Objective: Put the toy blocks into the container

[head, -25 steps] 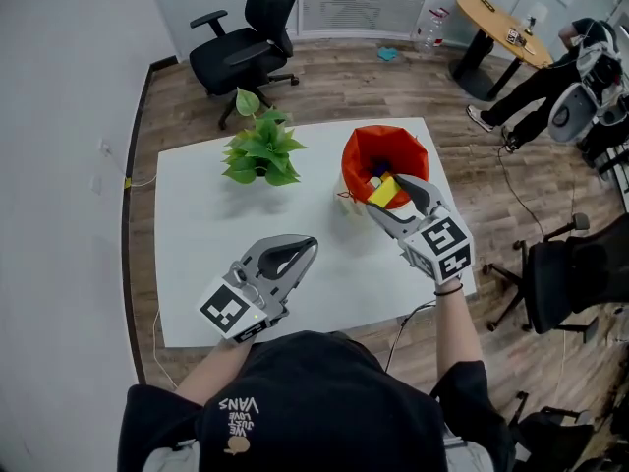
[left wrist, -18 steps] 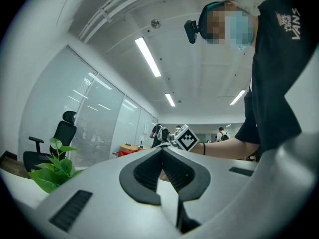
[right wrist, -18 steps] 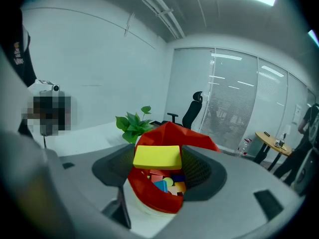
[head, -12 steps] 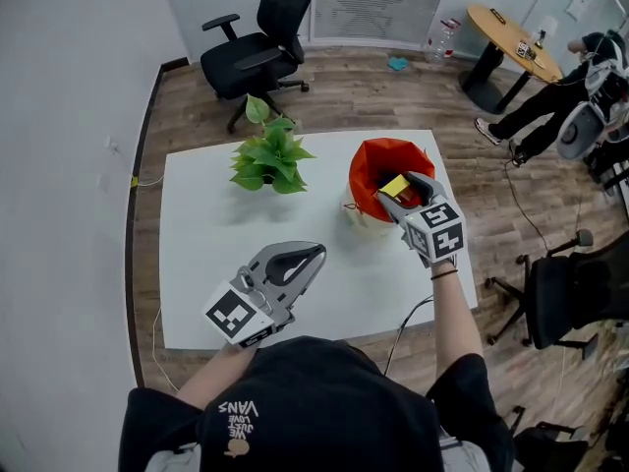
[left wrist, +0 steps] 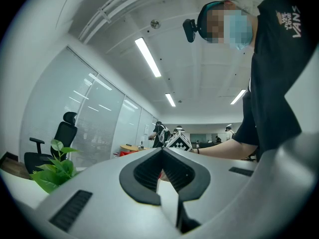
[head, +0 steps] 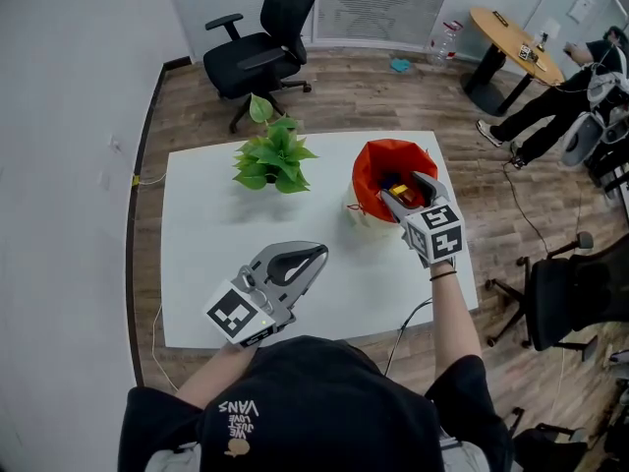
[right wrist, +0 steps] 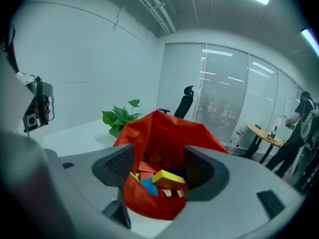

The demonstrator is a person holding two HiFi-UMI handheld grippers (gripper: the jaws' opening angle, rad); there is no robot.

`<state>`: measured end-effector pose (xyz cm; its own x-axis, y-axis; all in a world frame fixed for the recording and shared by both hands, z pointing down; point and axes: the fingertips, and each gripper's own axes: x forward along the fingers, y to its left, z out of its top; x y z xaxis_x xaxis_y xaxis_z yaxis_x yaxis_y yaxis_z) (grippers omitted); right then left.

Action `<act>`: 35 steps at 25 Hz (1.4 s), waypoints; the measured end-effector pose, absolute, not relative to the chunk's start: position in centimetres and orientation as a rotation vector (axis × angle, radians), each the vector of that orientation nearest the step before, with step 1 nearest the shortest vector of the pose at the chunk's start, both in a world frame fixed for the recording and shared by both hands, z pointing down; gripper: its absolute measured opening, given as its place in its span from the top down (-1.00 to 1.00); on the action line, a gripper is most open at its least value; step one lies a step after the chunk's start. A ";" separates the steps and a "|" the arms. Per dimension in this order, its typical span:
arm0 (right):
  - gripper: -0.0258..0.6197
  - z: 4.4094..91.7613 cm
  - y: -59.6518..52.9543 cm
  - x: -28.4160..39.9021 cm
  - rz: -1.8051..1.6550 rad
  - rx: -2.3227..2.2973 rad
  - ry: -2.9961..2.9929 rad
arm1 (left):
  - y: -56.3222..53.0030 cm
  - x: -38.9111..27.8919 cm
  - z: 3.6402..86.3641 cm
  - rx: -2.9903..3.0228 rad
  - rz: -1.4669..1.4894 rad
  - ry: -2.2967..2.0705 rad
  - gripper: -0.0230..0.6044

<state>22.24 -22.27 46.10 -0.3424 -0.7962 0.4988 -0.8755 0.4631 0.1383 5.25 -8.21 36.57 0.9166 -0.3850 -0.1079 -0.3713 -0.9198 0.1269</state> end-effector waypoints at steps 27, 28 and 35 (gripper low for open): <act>0.86 38.4 -15.5 14.6 -0.060 1.451 -2.539 | -8.1 2.1 36.3 2.958 -0.208 -0.692 0.89; 0.86 38.0 -15.2 14.0 -0.066 1.444 -2.559 | -8.1 1.9 36.3 2.957 -0.208 -0.701 0.89; 0.86 37.1 -12.8 10.1 -0.075 1.357 -2.665 | -8.4 0.3 36.2 2.947 -0.220 -0.769 0.89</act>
